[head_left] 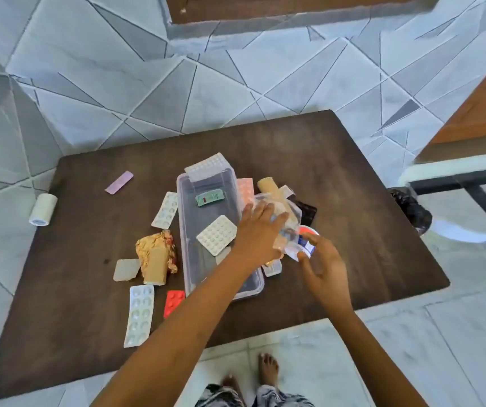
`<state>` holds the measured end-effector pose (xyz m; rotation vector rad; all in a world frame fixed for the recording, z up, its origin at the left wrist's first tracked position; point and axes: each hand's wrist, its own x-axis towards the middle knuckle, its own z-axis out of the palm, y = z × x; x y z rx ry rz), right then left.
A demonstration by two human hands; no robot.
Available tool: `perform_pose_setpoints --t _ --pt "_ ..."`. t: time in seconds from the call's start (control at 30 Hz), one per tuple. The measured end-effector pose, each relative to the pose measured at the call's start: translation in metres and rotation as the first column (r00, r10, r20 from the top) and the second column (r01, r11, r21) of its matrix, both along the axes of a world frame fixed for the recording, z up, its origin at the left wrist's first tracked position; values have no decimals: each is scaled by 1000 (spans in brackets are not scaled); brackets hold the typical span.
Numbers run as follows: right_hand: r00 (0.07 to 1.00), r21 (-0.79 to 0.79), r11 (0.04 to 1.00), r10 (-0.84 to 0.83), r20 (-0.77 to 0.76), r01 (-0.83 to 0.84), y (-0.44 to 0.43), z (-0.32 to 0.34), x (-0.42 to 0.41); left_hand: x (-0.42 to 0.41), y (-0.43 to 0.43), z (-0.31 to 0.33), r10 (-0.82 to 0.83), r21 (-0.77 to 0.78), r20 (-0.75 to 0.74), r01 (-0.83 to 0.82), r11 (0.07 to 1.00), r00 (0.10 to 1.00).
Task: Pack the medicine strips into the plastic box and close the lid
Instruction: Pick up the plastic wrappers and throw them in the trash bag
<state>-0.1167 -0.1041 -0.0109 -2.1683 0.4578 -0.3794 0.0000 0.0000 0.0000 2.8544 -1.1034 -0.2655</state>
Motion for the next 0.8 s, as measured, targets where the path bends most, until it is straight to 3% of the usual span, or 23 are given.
perform_pose_setpoints --t 0.1,0.17,0.3,0.4,0.5,0.6,0.67,0.73,0.8 --pt "999 41 999 -33 -34 34 -5 -3 4 4 -14 -3 -3 122 48 -3 993 999" --pt "1000 45 999 1 -19 0 -6 -6 6 7 -18 -6 23 110 95 -34 993 995" --pt "999 48 998 47 -12 -46 -8 -13 13 9 -10 -6 82 -24 121 -80 996 989" --pt "999 62 997 51 -3 -50 -4 -10 21 3 -4 3 191 -269 113 -155 951 975" --pt "998 105 994 37 -48 -32 0 -3 35 -3 7 21 363 -631 101 -222 744 926" --pt "995 132 988 90 -34 -85 6 6 48 -6 22 40 376 -827 -53 -252 503 925" --pt "985 180 969 172 -16 -166 15 14 57 -5 35 49 327 -865 -235 -350 359 915" --pt "972 240 945 234 -29 -221 26 22 64 -2 46 52 284 -829 -444 -510 229 850" --pt "965 267 931 262 -17 -248 36 26 69 0 58 46 338 -764 -547 -622 172 766"
